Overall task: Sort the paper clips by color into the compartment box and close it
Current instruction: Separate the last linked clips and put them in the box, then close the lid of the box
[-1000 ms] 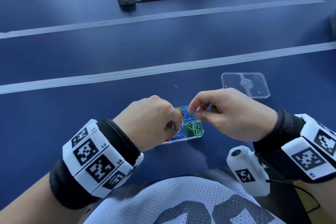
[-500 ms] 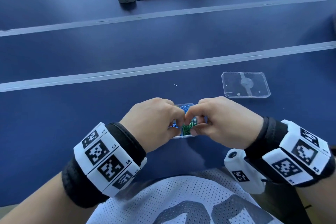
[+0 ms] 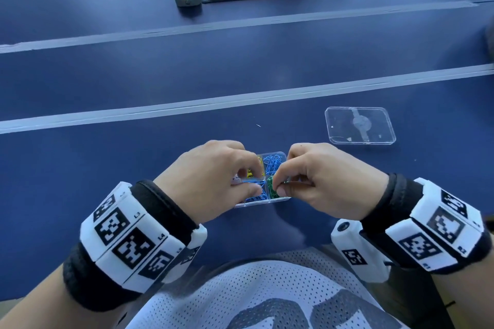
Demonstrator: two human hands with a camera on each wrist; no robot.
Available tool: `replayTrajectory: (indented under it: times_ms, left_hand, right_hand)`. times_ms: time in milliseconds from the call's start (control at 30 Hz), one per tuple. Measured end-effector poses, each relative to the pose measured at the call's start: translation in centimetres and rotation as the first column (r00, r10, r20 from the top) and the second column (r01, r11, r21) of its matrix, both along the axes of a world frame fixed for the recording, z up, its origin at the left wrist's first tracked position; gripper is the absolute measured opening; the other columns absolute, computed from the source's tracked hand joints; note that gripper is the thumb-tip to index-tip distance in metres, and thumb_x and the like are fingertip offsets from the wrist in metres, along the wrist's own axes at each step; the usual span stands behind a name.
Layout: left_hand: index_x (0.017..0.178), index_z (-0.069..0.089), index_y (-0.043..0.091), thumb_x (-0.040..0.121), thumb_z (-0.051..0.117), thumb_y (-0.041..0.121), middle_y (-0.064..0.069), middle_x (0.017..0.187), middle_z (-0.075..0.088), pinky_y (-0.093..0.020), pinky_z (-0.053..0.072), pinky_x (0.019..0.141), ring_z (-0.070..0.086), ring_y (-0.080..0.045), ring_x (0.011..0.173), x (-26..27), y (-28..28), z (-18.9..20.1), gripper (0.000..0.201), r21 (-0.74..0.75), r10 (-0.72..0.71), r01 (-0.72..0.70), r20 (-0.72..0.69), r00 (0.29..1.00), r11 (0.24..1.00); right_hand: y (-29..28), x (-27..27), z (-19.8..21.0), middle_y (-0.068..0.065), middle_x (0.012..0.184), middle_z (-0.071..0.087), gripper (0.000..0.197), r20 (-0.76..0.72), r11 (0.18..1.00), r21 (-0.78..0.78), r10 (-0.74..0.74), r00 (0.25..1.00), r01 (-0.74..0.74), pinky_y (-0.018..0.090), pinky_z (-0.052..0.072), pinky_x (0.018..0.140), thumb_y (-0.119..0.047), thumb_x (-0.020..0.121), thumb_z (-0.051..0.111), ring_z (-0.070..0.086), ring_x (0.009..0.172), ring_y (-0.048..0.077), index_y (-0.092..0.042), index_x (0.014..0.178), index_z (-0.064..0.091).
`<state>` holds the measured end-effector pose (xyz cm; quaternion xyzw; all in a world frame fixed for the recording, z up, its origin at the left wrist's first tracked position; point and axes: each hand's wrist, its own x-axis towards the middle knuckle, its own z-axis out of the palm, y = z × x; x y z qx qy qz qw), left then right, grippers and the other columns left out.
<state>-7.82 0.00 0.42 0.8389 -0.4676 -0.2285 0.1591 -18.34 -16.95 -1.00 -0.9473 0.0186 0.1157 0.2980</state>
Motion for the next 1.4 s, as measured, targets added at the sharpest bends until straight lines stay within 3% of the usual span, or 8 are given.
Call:
replayTrajectory:
  times_ms: [100,233,367,500,767,933,1067,1400]
  left_hand:
    - [0.099,0.058,0.037,0.073,0.070,0.048,0.016,0.093,0.051,-0.021,0.042,0.075,0.049,0.001,0.083,0.7,1.2,0.5,0.032,-0.069,0.083,-0.085,-0.026,0.996,0.994]
    - [0.121,0.037,0.041,0.059,0.076,0.056,0.021,0.111,0.036,-0.015,0.036,0.076,0.043,-0.002,0.098,1.5,2.6,0.5,0.075,0.059,0.120,-0.118,-0.032,0.992,0.991]
    - [0.131,0.018,0.041,0.052,0.077,0.061,0.020,0.112,0.029,-0.013,0.033,0.068,0.034,-0.001,0.098,2.0,3.4,-0.1,0.100,0.281,0.079,-0.072,-0.011,0.997,0.957]
    - [0.135,0.014,0.038,0.054,0.070,0.069,0.017,0.112,0.031,-0.017,0.034,0.085,0.037,-0.004,0.099,1.9,3.2,-0.4,0.103,0.350,0.032,-0.032,0.008,0.999,0.936]
    - [0.128,0.030,0.039,0.060,0.065,0.070,0.013,0.116,0.038,-0.029,0.046,0.088,0.046,-0.009,0.094,1.9,2.3,-0.7,0.083,0.357,-0.008,-0.020,0.075,0.997,0.934]
    - [0.127,0.032,0.040,0.058,0.066,0.071,0.013,0.114,0.038,-0.024,0.042,0.082,0.047,-0.011,0.092,2.0,2.2,-0.5,0.083,0.372,0.000,-0.031,0.082,0.997,0.928]
    - [0.125,0.033,0.036,0.054,0.070,0.070,0.012,0.112,0.040,-0.022,0.038,0.078,0.050,-0.013,0.091,2.0,2.1,-0.3,0.087,0.376,0.018,-0.049,0.086,0.996,0.925]
    - [0.127,0.033,0.036,0.058,0.067,0.069,0.011,0.113,0.043,-0.026,0.042,0.084,0.052,-0.014,0.096,1.5,2.5,-0.3,0.084,0.338,0.044,-0.072,0.088,0.995,0.938]
  right_hand:
    - [-0.9,0.0,0.5,-0.008,0.075,0.055,0.005,0.084,0.998,0.053,-0.034,0.996,0.030,0.007,0.037,0.063,-0.023,0.081,0.071,0.052,0.067,0.003,-0.027,0.082,0.073]
    - [-3.8,0.1,1.5,-0.009,0.079,0.056,0.013,0.141,0.986,0.009,-0.166,0.976,0.166,0.009,0.040,0.068,-0.022,0.077,0.075,0.053,0.072,0.010,-0.030,0.086,0.069]
    - [-8.2,0.3,2.4,-0.008,0.114,0.046,0.062,-0.031,0.919,-0.289,-0.288,0.957,0.267,0.024,0.033,0.091,-0.038,0.065,0.079,0.041,0.110,0.011,-0.041,0.119,0.051]
    - [-11.2,0.6,1.6,-0.002,0.141,0.033,0.095,-0.218,0.848,-0.491,-0.341,0.914,0.200,0.035,0.029,0.107,-0.036,0.063,0.081,0.026,0.133,0.022,-0.033,0.142,0.030]
    - [-10.4,1.8,1.8,-0.001,0.120,0.044,0.077,-0.139,0.875,-0.460,-0.237,0.961,0.150,0.027,0.038,0.093,-0.037,0.067,0.074,0.045,0.114,0.019,-0.028,0.136,0.042]
    - [-3.2,2.6,4.2,-0.009,0.118,0.043,0.075,-0.024,0.985,-0.165,0.048,0.999,-0.051,0.019,0.038,0.093,-0.042,0.065,0.073,0.046,0.104,0.007,-0.035,0.133,0.043]
    - [1.0,3.3,3.1,-0.006,0.121,0.039,0.075,-0.071,0.956,-0.207,0.195,0.978,-0.206,0.028,0.042,0.098,-0.045,0.068,0.069,0.043,0.112,0.013,-0.032,0.136,0.038]
    - [2.8,3.3,2.1,-0.001,0.116,0.037,0.059,-0.142,0.926,-0.312,0.175,0.974,-0.212,0.040,0.050,0.085,-0.041,0.073,0.063,0.042,0.103,0.020,-0.023,0.126,0.042]
